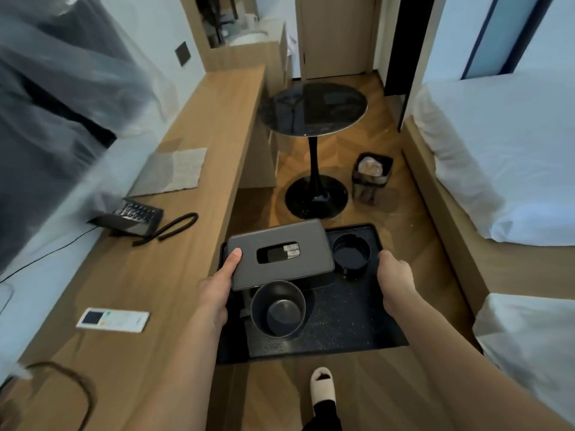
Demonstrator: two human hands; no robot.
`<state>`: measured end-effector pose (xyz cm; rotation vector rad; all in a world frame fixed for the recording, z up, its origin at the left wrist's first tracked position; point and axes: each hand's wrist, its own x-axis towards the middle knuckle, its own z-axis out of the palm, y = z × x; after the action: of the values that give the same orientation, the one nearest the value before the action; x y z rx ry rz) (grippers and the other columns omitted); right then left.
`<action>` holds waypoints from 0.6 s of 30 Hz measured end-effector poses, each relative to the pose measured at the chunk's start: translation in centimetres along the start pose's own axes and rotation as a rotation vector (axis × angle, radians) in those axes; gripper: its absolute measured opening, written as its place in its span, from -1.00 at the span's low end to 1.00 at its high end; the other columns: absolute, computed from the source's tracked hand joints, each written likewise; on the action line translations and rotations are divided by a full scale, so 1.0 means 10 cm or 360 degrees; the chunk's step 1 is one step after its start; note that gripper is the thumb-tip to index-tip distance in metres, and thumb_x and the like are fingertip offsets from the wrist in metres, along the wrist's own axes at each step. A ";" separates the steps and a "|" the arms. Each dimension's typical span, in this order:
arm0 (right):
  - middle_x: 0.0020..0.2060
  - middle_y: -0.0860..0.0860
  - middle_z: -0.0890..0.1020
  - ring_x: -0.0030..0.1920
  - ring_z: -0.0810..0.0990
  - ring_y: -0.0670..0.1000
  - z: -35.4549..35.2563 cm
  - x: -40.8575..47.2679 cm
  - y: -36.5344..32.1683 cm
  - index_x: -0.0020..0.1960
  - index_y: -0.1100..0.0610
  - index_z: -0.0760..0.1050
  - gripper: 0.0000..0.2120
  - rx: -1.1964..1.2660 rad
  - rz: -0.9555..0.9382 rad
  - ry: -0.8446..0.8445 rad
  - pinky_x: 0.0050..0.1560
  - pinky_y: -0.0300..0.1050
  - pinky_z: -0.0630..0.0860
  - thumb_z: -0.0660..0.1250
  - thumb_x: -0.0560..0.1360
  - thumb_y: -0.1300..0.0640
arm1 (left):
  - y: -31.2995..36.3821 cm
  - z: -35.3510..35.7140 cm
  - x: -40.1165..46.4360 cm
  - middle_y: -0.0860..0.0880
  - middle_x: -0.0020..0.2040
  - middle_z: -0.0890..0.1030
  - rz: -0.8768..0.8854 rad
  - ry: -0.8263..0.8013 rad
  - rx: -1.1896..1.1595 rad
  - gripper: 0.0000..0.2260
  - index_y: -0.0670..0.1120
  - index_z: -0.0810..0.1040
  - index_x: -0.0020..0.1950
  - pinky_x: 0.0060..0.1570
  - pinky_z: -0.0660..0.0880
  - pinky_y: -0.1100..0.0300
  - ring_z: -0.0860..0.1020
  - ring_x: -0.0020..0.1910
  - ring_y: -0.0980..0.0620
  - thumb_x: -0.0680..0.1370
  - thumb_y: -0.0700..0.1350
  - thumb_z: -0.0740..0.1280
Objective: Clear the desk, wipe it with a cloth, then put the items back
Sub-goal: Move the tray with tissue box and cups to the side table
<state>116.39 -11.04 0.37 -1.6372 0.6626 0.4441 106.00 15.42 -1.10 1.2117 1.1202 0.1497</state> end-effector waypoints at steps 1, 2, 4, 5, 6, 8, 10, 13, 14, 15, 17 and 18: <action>0.43 0.31 0.35 0.43 0.32 0.33 0.04 0.12 -0.12 0.48 0.40 0.18 -0.46 0.0002 0.0003 0.0012 0.41 0.27 0.29 0.13 0.60 0.11 | 0.12 0.13 0.11 -0.16 0.01 0.71 0.0004 -0.0004 0.0010 -0.32 -0.17 0.62 0.08 0.16 0.59 -0.15 0.68 0.00 -0.19 0.21 0.29 0.62; 0.43 0.31 0.35 0.43 0.31 0.34 0.08 0.25 -0.25 0.48 0.40 0.17 -0.46 0.0012 -0.0001 0.0027 0.40 0.27 0.30 0.13 0.60 0.11 | 0.22 0.26 0.22 -0.16 0.00 0.71 0.0002 -0.0014 0.0029 -0.36 -0.17 0.62 0.07 0.17 0.58 -0.15 0.68 0.00 -0.19 0.24 0.28 0.62; 0.40 0.32 0.39 0.41 0.34 0.35 0.15 0.49 -0.51 0.46 0.41 0.21 -0.47 0.0042 -0.0009 0.0054 0.31 0.22 0.41 0.13 0.60 0.11 | 0.43 0.51 0.47 -0.15 -0.01 0.71 0.0025 -0.0035 0.0042 -0.36 -0.16 0.63 0.08 0.17 0.59 -0.16 0.68 0.00 -0.19 0.23 0.28 0.63; 0.38 0.33 0.41 0.39 0.36 0.35 0.18 0.62 -0.63 0.44 0.40 0.23 -0.48 0.0051 -0.0006 0.0067 0.26 0.20 0.44 0.13 0.60 0.10 | 0.53 0.63 0.59 -0.14 -0.02 0.72 0.0026 -0.0046 0.0059 -0.34 -0.16 0.64 0.08 0.16 0.59 -0.16 0.68 -0.01 -0.19 0.22 0.28 0.63; 0.36 0.33 0.43 0.37 0.39 0.35 0.20 0.74 -0.74 0.43 0.38 0.25 -0.49 0.0062 0.0005 0.0082 0.25 0.20 0.44 0.13 0.60 0.09 | 0.64 0.76 0.71 -0.14 -0.02 0.72 0.0021 -0.0054 0.0079 -0.32 -0.16 0.64 0.09 0.16 0.59 -0.17 0.69 -0.01 -0.19 0.20 0.30 0.63; 0.20 0.30 0.53 0.18 0.53 0.30 0.22 0.96 -0.94 0.41 0.34 0.31 -0.51 0.0097 0.0043 0.0101 0.14 0.16 0.49 0.13 0.59 0.06 | 0.83 1.00 0.89 -0.13 -0.02 0.73 -0.0006 -0.0083 0.0095 -0.25 -0.13 0.64 0.10 0.13 0.60 -0.17 0.69 -0.02 -0.19 0.12 0.35 0.64; -0.07 0.15 0.52 -0.12 0.50 0.12 0.24 1.20 -1.13 0.32 0.28 0.36 -0.57 0.0139 0.0061 0.0108 -0.13 0.00 0.41 0.13 0.58 0.03 | 0.99 1.26 1.03 -0.12 0.00 0.73 -0.0051 -0.0129 0.0127 -0.17 -0.10 0.63 0.13 0.12 0.60 -0.18 0.69 -0.01 -0.19 0.05 0.39 0.64; 0.05 0.18 0.54 0.07 0.54 0.19 0.24 1.58 -1.47 0.27 0.23 0.39 -0.65 0.0131 0.0103 0.0134 0.00 0.03 0.44 0.13 0.59 0.04 | 1.23 1.69 1.25 -0.13 0.02 0.69 -0.0018 -0.0114 0.0147 -0.27 -0.13 0.58 0.15 0.17 0.58 -0.18 0.66 0.02 -0.18 0.20 0.32 0.62; 0.17 0.20 0.52 0.20 0.50 0.24 0.24 1.73 -1.57 0.28 0.22 0.39 -0.66 0.0133 0.0117 0.0137 0.14 0.10 0.46 0.13 0.60 0.05 | 1.29 1.83 1.34 -0.13 0.03 0.69 -0.0016 -0.0105 0.0146 -0.27 -0.14 0.58 0.17 0.18 0.57 -0.18 0.65 0.03 -0.17 0.21 0.31 0.62; 0.25 0.22 0.48 0.28 0.45 0.26 0.24 1.89 -1.68 0.30 0.24 0.39 -0.65 0.0138 0.0126 0.0134 0.26 0.15 0.43 0.13 0.60 0.06 | 1.35 1.97 1.44 -0.12 0.05 0.68 -0.0008 -0.0097 0.0140 -0.24 -0.14 0.57 0.20 0.20 0.56 -0.17 0.65 0.04 -0.17 0.20 0.31 0.62; 0.26 0.20 0.48 0.28 0.44 0.25 0.21 2.13 -1.93 0.25 0.22 0.40 -0.70 0.0103 0.0103 0.0120 0.32 0.19 0.39 0.14 0.61 0.08 | 1.46 2.24 1.59 -0.11 0.07 0.68 -0.0006 -0.0069 0.0133 -0.14 -0.14 0.56 0.26 0.22 0.54 -0.17 0.64 0.06 -0.16 0.15 0.35 0.63; 0.21 0.17 0.49 0.25 0.45 0.24 0.19 2.27 -2.06 0.20 0.19 0.39 -0.75 0.0079 0.0093 0.0104 0.31 0.19 0.40 0.14 0.60 0.07 | 1.51 2.37 1.66 -0.11 0.08 0.69 -0.0024 -0.0078 0.0142 -0.10 -0.14 0.56 0.27 0.22 0.54 -0.18 0.64 0.07 -0.17 0.10 0.37 0.63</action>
<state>147.08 -11.36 1.54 -1.5943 0.7666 0.4148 138.60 16.36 -0.94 1.2790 1.1025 0.0589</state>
